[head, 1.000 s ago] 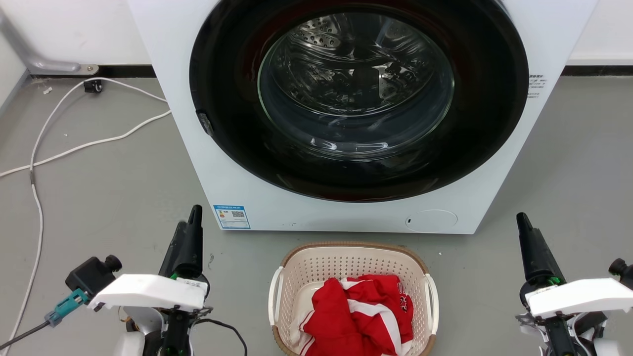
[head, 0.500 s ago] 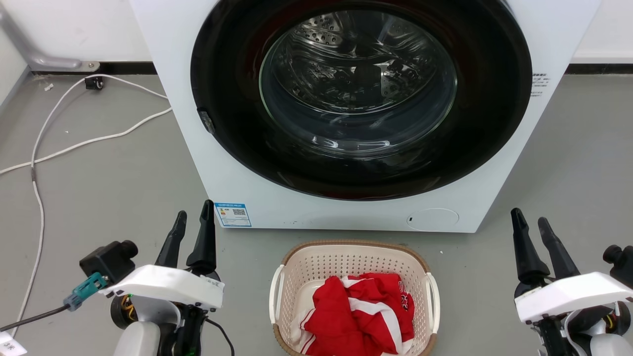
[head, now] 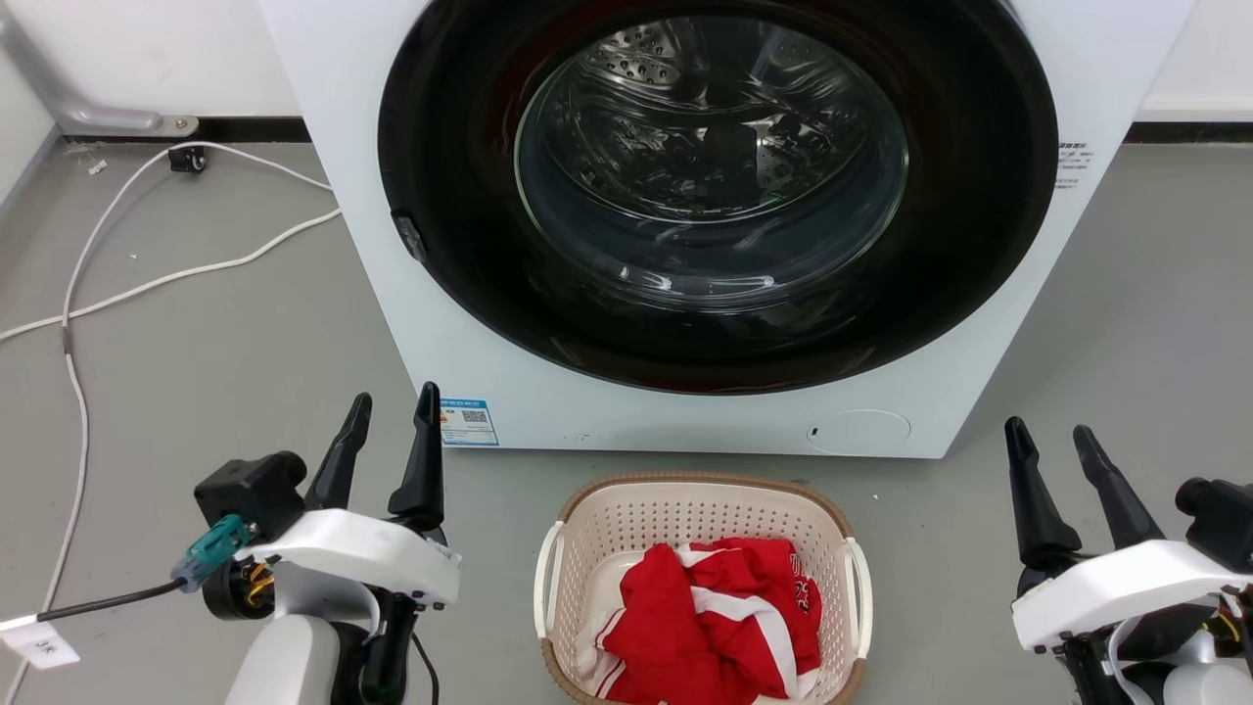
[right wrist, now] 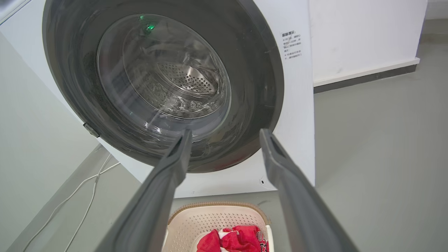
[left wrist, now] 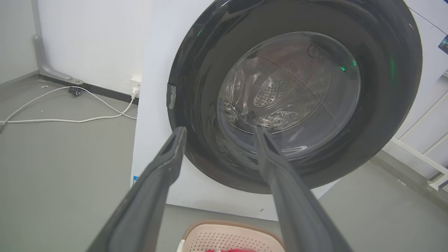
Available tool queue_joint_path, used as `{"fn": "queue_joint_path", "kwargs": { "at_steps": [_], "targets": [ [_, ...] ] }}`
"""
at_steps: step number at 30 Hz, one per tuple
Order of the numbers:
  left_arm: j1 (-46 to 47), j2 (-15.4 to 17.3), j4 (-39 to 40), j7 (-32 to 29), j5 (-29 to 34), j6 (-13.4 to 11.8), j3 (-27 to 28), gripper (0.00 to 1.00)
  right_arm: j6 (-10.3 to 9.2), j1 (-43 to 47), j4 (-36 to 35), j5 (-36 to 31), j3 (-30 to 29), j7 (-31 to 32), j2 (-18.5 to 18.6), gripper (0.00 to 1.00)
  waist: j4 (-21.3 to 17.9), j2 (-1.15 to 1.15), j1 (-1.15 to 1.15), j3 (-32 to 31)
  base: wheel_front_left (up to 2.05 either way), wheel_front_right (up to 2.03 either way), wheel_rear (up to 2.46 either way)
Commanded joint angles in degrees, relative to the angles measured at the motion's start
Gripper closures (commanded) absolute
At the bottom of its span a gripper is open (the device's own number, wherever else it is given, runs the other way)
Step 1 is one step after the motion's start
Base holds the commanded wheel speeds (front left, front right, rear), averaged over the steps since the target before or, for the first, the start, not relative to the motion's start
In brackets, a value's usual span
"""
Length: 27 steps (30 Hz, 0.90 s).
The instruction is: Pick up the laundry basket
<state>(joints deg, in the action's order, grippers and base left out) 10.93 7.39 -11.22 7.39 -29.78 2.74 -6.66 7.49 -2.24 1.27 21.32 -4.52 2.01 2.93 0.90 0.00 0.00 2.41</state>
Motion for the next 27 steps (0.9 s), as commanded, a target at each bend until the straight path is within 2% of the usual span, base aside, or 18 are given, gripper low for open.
{"fn": "queue_joint_path", "kwargs": {
  "at_steps": [1, 27],
  "targets": [
    [1.4, 0.7, 0.3, 0.6, 1.8, -0.4, -0.3, 0.00, 0.00, 0.2, -1.3, -2.0, 0.0, -0.1, 0.0, 0.00, 0.0, 0.00, 0.00, 0.0, 0.00, 0.00, 0.00],
    [2.8, 2.6, -1.9, 4.1, 14.2, -3.1, -4.4, 0.00, -0.01, 2.6, -4.4, -17.5, -0.7, 0.8, 0.0, 0.00, 0.3, 0.00, 0.00, 0.3, 0.00, 0.00, 0.00]
  ]
}}
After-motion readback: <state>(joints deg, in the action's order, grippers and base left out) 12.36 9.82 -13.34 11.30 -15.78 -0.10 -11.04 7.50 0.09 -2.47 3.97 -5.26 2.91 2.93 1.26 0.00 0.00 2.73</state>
